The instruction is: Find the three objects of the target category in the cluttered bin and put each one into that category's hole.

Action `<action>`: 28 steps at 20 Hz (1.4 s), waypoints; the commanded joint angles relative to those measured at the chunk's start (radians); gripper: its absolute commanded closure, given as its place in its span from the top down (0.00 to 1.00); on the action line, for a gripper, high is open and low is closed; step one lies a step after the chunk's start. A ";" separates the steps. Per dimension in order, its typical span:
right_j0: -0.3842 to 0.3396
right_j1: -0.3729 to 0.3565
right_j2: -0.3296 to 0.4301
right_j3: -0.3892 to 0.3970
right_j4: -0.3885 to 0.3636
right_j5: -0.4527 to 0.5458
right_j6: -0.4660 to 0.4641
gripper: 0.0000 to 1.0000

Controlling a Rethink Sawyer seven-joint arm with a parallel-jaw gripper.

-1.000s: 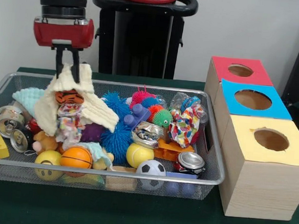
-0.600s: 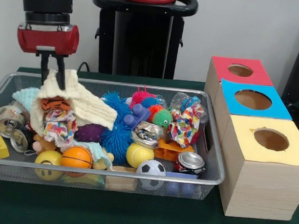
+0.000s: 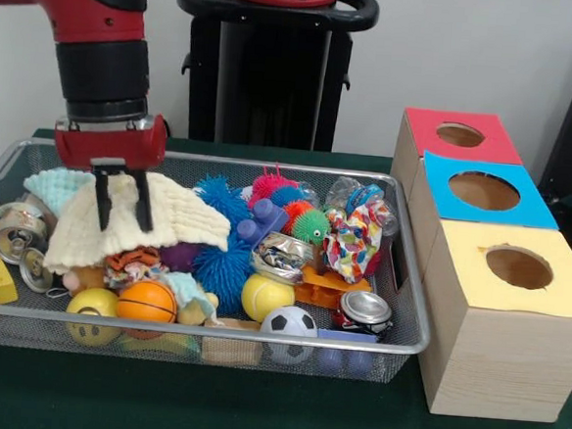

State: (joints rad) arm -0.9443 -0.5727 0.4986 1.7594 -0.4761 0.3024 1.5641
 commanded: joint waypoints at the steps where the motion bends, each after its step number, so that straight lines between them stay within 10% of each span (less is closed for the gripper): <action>1: 0.068 0.052 0.004 -0.091 -0.096 -0.005 -0.029 1.00; 14: 0.116 -0.207 -0.024 0.008 -0.021 0.133 0.017 1.00; 28: 0.154 -0.284 -0.015 -0.031 0.011 0.234 0.002 1.00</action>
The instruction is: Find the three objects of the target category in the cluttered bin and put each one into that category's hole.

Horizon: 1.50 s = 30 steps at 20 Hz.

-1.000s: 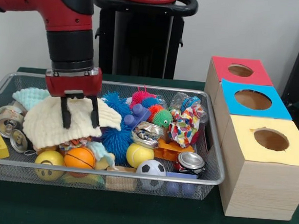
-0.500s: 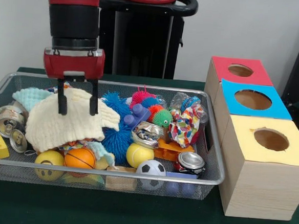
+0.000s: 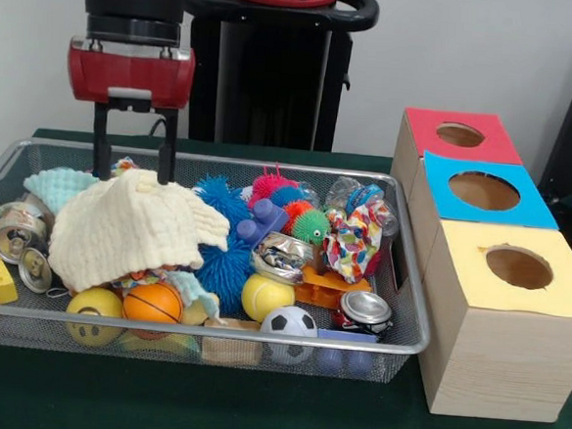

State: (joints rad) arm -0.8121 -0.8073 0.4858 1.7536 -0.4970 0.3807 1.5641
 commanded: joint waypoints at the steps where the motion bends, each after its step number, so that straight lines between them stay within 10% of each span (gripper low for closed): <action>1: 0.024 -0.047 -0.002 -0.031 0.031 0.158 0.002 1.00; 30: -0.068 0.289 -0.131 0.036 -0.122 -0.300 0.106 1.00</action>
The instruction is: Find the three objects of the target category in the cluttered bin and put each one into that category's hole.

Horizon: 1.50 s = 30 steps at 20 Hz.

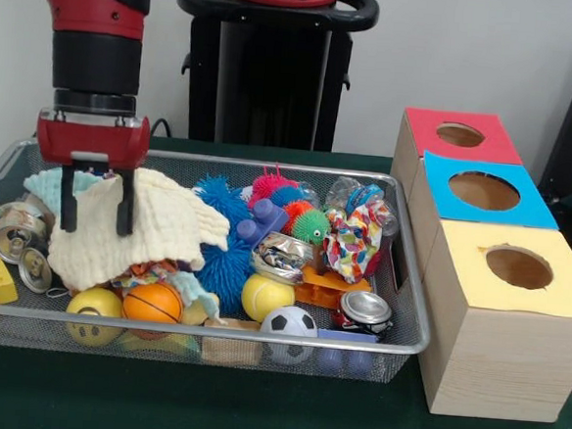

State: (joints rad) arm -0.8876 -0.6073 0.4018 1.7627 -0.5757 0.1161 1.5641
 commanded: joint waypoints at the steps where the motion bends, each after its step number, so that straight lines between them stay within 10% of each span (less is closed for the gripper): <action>1: 0.012 0.091 -0.050 0.027 -0.043 -0.039 0.107 1.00; 20: 0.039 0.097 -0.070 0.034 -0.022 -0.096 0.134 1.00; 21: 0.035 0.099 -0.067 0.036 -0.026 -0.114 0.138 0.00; 30: 0.062 0.015 -0.052 0.015 -0.001 -0.004 0.096 0.00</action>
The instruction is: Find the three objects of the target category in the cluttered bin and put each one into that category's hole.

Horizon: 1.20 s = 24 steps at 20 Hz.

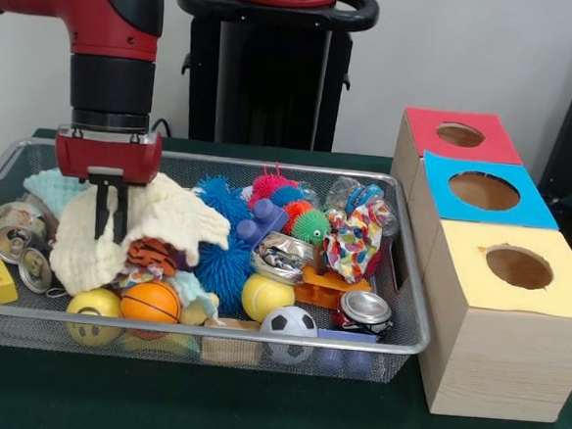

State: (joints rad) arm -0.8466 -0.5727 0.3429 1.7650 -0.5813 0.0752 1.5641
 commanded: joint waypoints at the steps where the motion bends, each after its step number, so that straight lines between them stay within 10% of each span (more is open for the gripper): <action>1: 0.022 -0.012 0.002 0.012 0.000 0.025 0.100 0.00; 9: 0.029 -0.019 -0.006 0.018 0.002 0.014 0.111 0.00; 24: 0.193 -0.328 -0.161 0.178 0.118 0.136 0.203 0.00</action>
State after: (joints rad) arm -0.7186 -0.7767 0.2626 1.8317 -0.5160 0.1081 1.5641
